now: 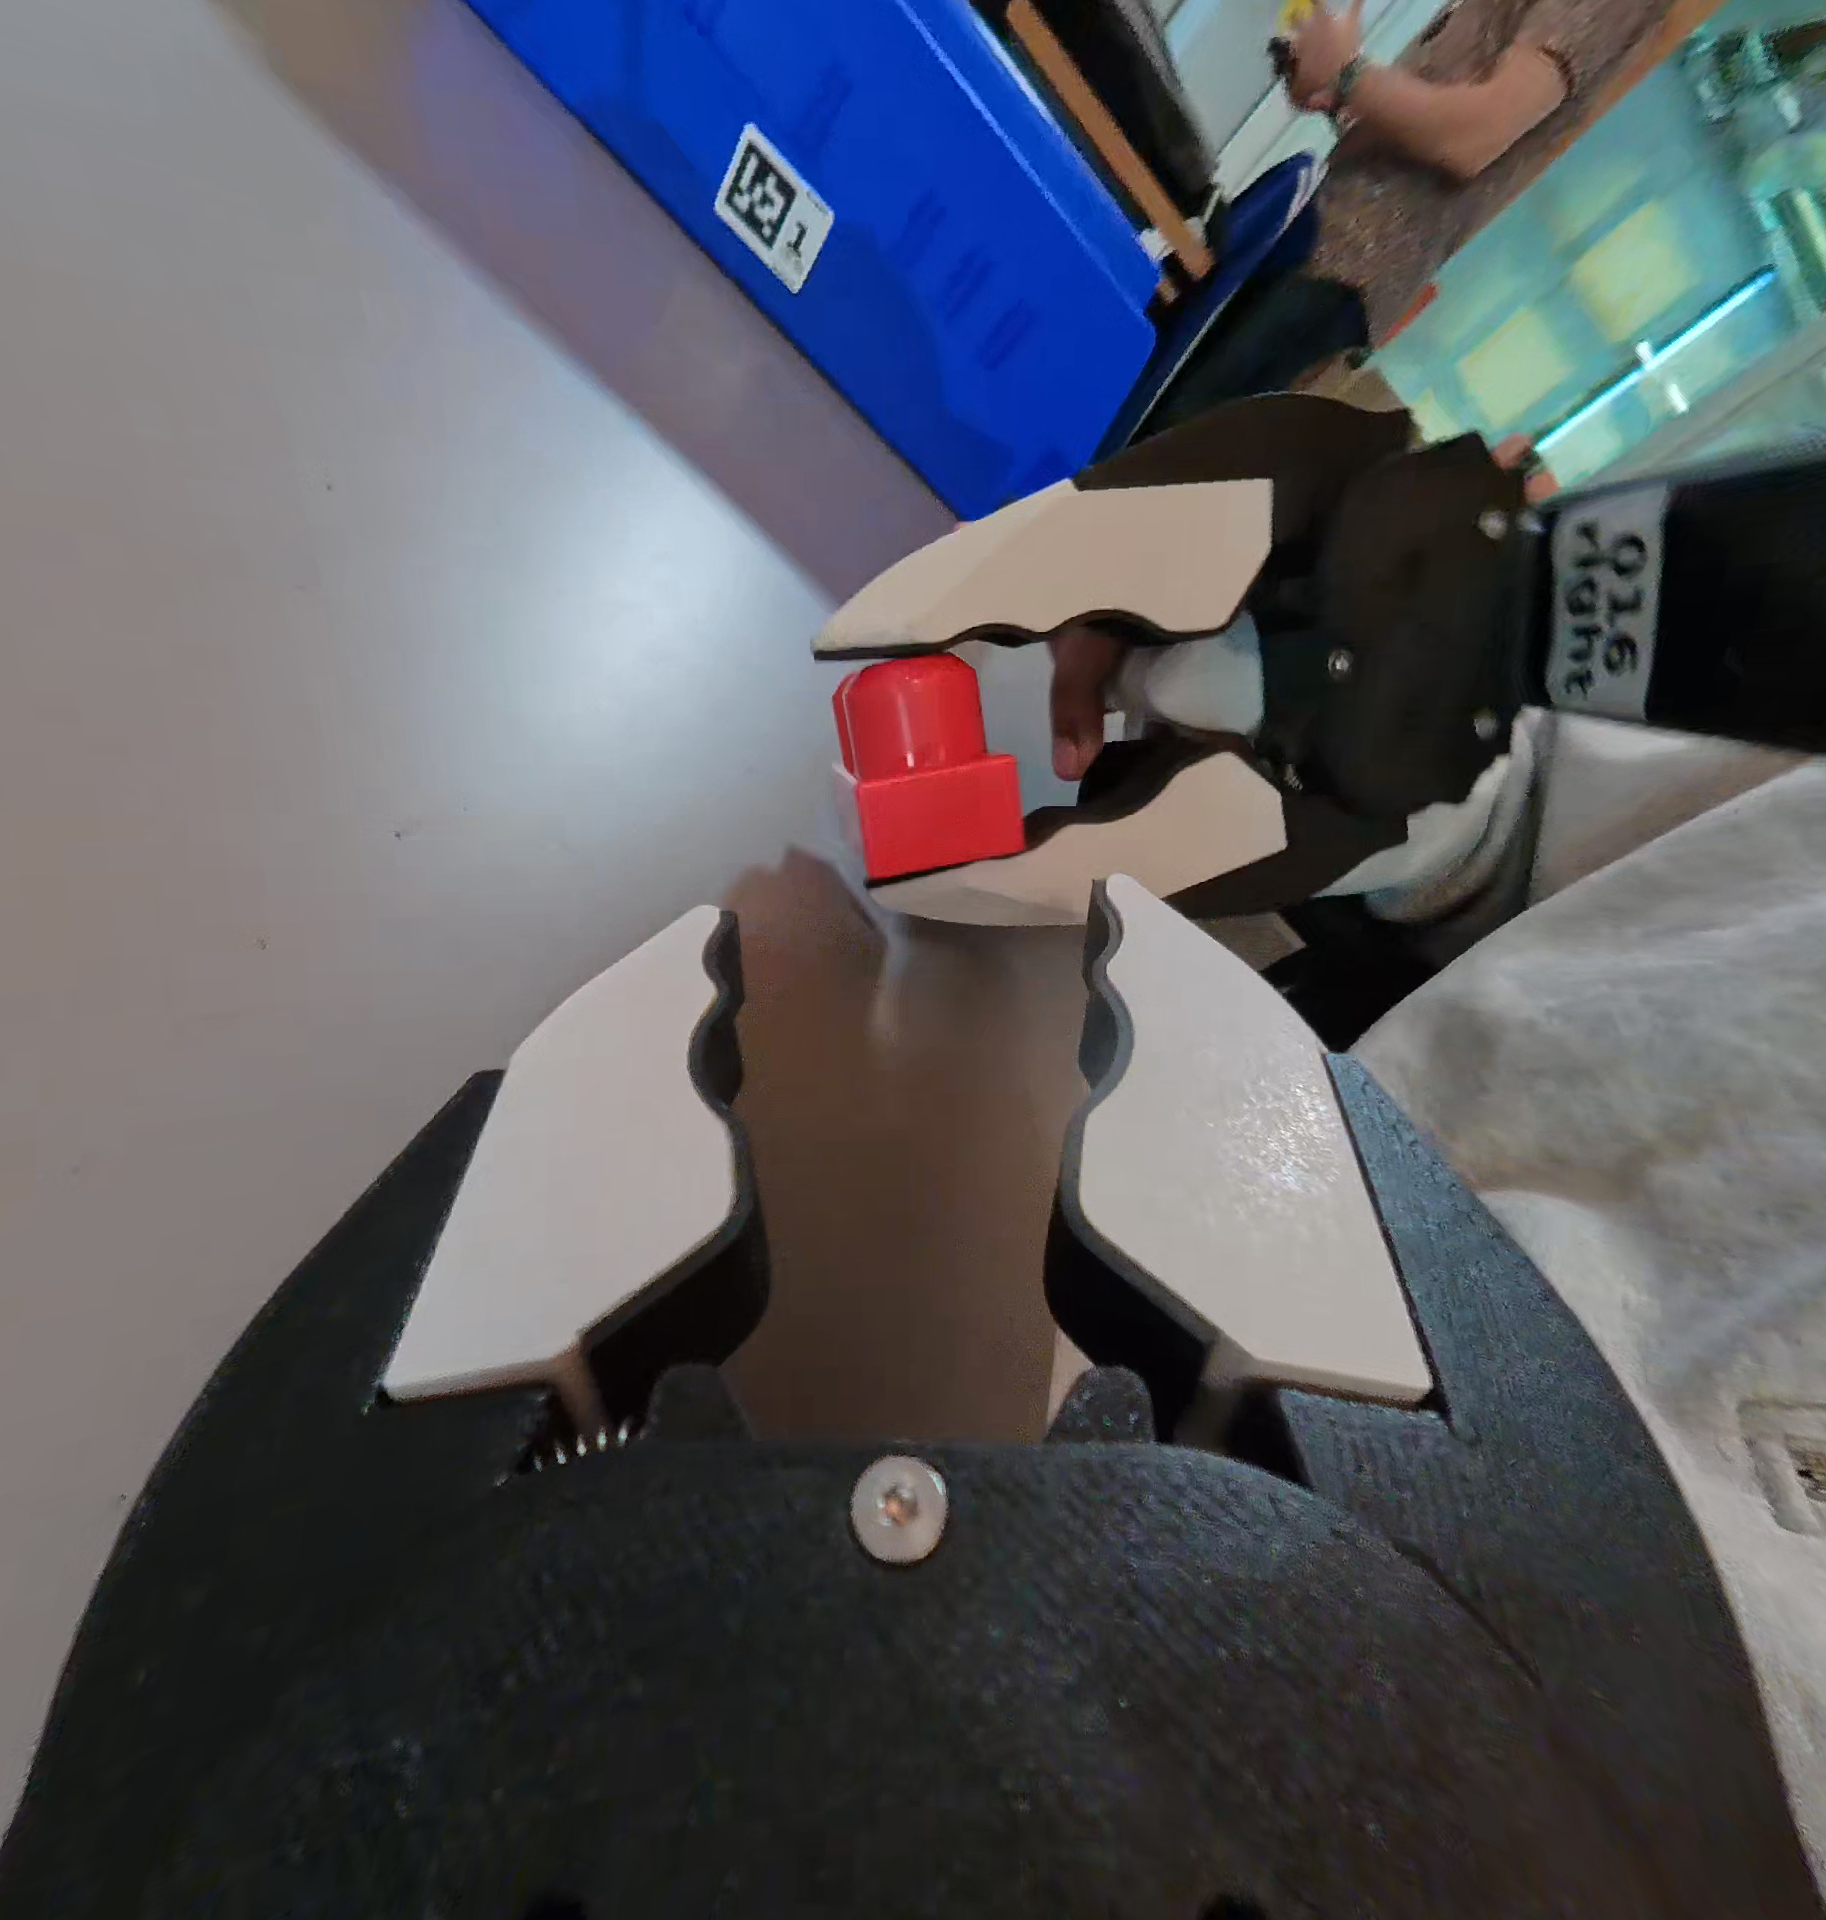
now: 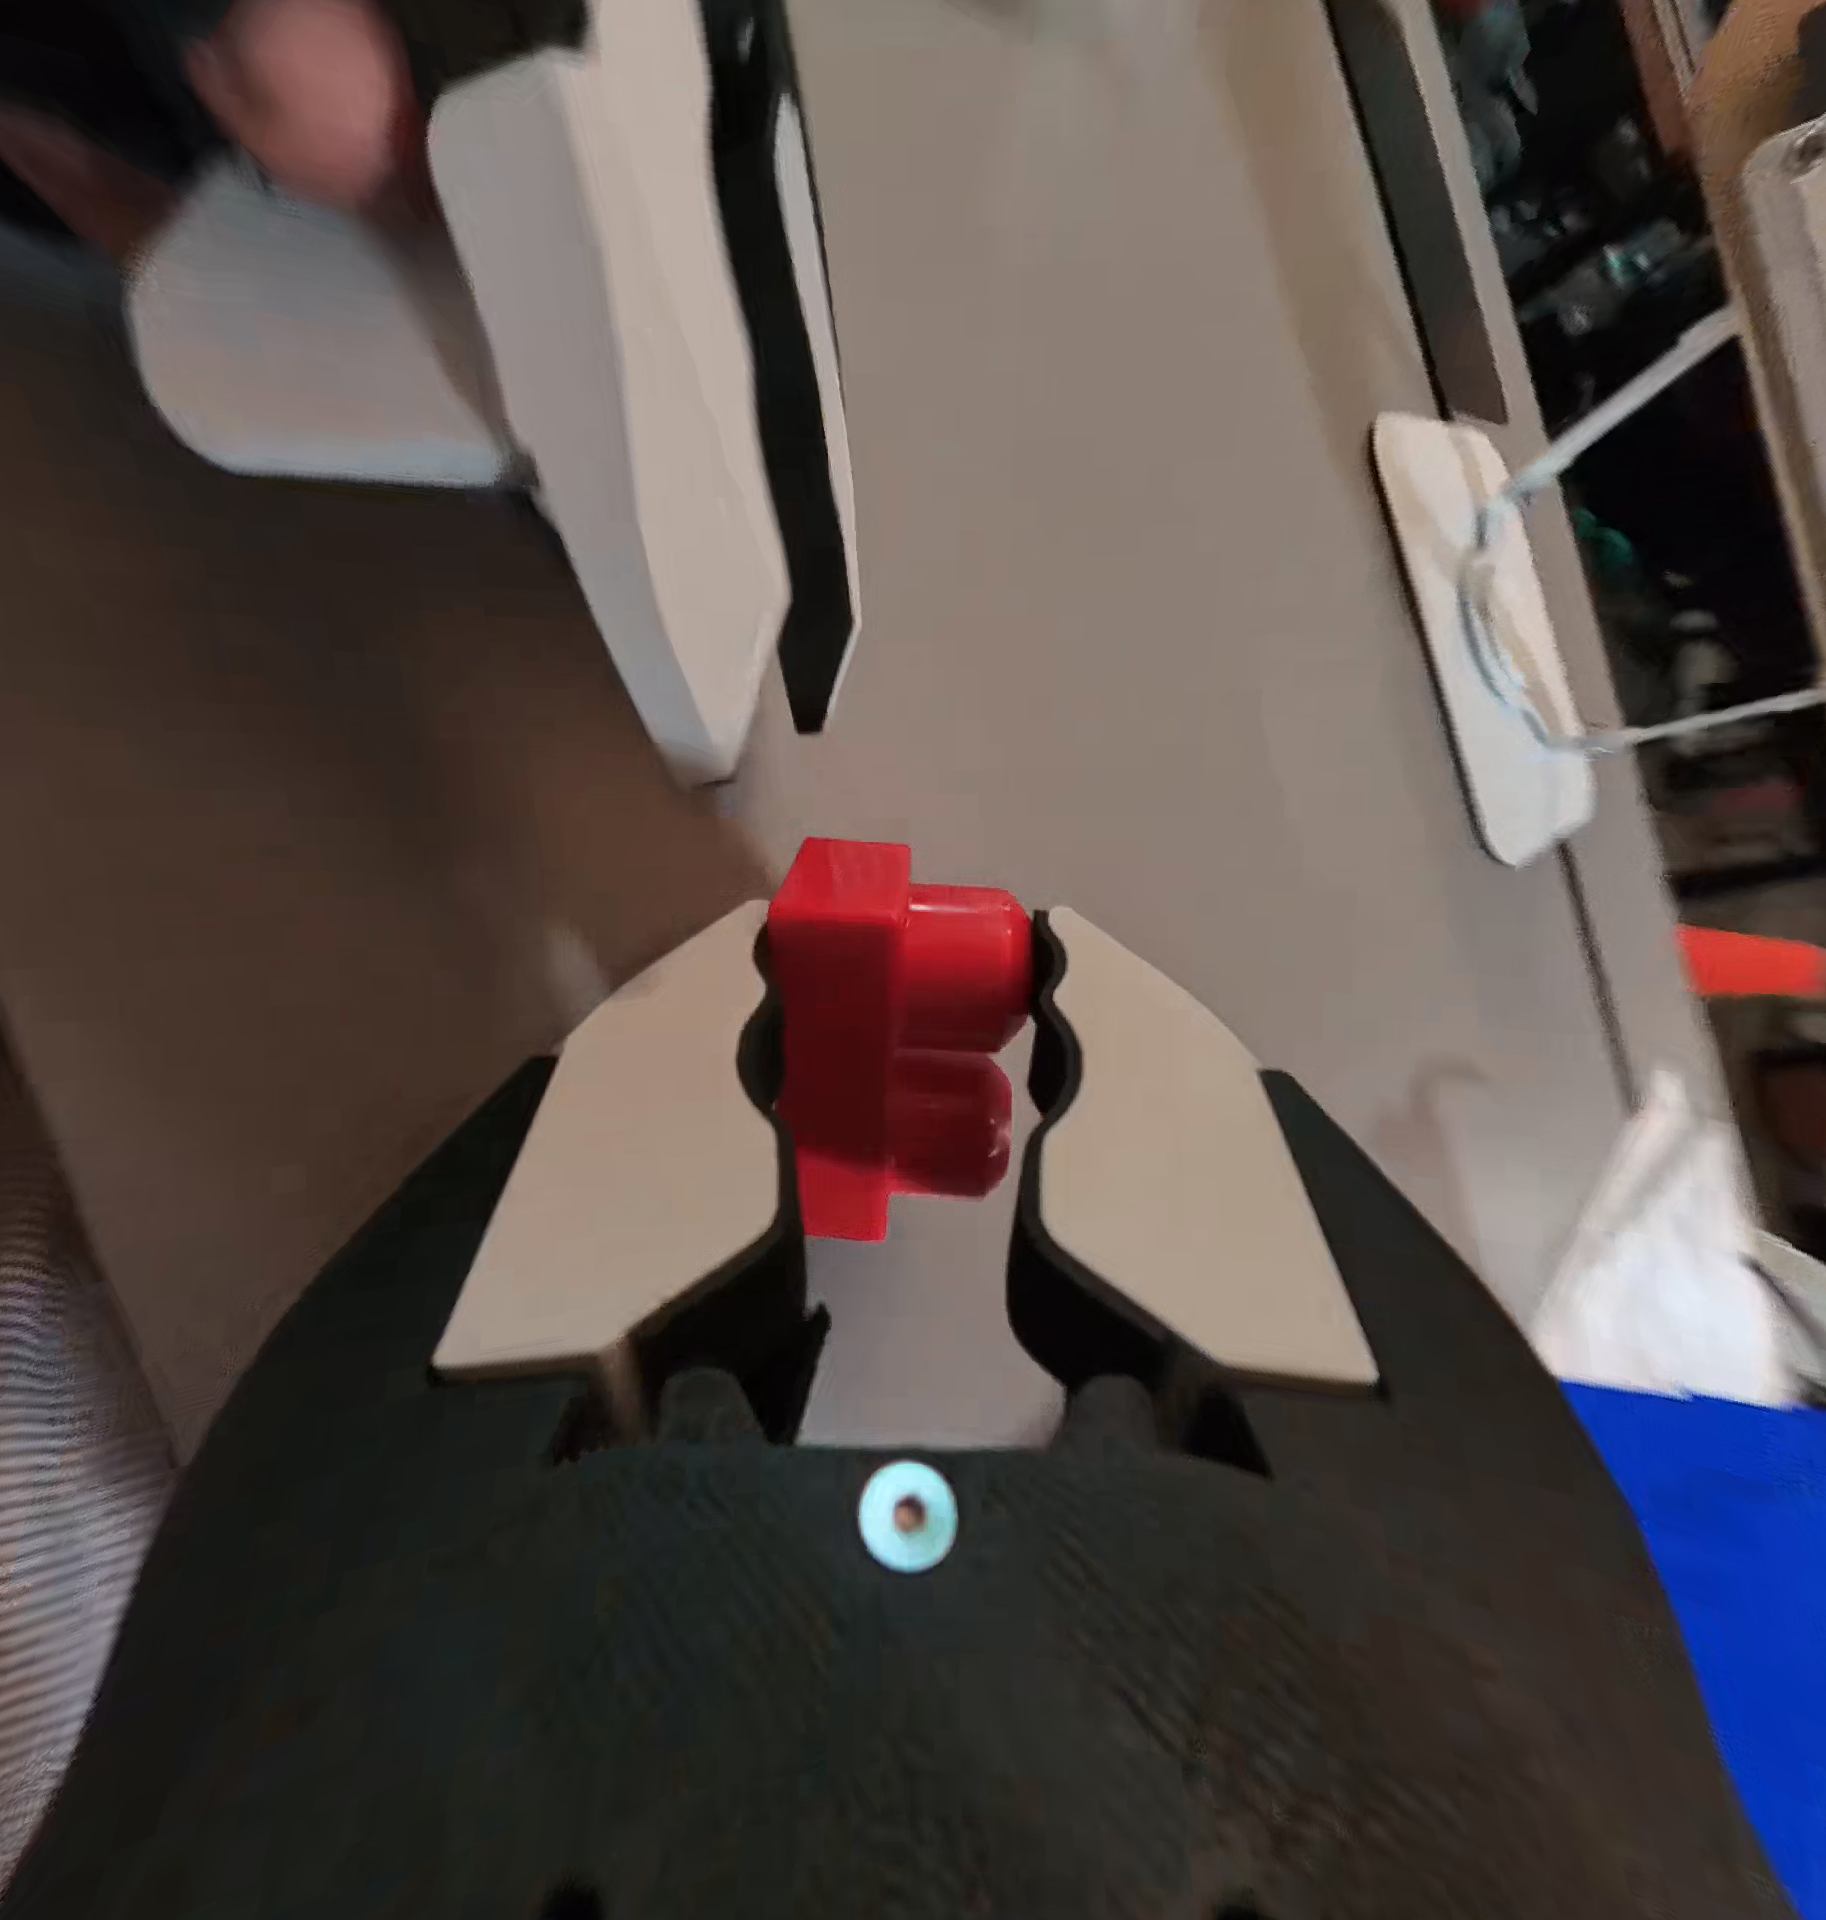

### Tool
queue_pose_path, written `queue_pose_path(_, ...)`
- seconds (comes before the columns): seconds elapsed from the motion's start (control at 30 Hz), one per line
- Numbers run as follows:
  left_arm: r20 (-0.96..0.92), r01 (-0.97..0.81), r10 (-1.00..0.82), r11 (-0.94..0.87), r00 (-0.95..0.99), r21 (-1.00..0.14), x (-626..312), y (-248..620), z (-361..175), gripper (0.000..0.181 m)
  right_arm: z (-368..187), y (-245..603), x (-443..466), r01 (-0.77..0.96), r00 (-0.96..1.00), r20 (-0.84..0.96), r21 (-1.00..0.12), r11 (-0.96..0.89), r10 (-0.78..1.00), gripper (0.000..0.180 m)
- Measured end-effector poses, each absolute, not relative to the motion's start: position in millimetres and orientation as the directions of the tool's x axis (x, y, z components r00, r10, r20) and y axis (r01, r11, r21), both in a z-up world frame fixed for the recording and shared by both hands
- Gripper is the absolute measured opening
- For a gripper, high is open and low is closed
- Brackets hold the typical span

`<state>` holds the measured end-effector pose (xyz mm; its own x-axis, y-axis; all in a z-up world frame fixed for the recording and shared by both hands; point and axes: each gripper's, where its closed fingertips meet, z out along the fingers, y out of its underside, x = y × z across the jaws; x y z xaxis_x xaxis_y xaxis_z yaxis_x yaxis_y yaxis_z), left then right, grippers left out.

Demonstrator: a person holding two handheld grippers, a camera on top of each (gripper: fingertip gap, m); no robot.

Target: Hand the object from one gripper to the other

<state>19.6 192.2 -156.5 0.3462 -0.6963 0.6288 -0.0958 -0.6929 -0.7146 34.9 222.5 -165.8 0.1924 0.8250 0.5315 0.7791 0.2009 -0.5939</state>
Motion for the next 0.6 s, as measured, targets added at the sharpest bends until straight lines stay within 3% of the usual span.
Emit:
queue_pose_path(0.1, 0.626, -0.110, -0.690, -0.699, 0.364, -0.707, 22.2, 190.9, -159.9, 0.066, -174.1, 222.1, 38.7, 0.884, 0.113, 0.671, -0.406, 0.234, 0.733, 0.045)
queue_pose_path(0.17, 0.609, -0.115, -0.702, -0.685, 0.368, -0.720, 24.9, 190.8, -159.8, 0.063, -177.5, 216.2, 36.2, 0.905, 0.080, 0.698, -0.350, 0.242, 0.711, 0.045)
queue_pose_path(0.6, 0.548, -0.196, -0.750, -0.639, 0.370, -0.744, 35.9, 180.6, -163.7, 0.035, -167.8, 202.1, 23.2, 0.883, 0.123, 0.674, -0.410, 0.230, 0.729, 0.045)
